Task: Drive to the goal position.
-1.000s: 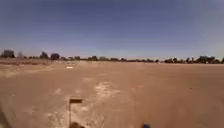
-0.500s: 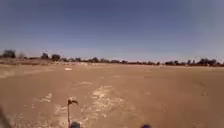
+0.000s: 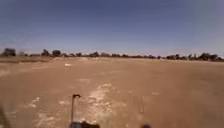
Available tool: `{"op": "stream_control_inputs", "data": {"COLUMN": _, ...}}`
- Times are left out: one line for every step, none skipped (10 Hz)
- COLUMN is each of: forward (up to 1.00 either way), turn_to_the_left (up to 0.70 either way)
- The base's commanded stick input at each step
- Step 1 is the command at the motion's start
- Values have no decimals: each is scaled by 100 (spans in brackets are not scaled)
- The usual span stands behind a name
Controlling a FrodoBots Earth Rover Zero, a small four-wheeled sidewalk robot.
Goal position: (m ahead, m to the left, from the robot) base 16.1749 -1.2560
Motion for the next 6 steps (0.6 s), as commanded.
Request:
{"op": "stream_control_inputs", "data": {"forward": 70, "turn_to_the_left": 0}}
{"op": "stream_control_inputs", "data": {"forward": 70, "turn_to_the_left": 0}}
{"op": "stream_control_inputs", "data": {"forward": 70, "turn_to_the_left": 0}}
{"op": "stream_control_inputs", "data": {"forward": 70, "turn_to_the_left": 0}}
{"op": "stream_control_inputs", "data": {"forward": 70, "turn_to_the_left": 0}}
{"op": "stream_control_inputs", "data": {"forward": 70, "turn_to_the_left": 0}}
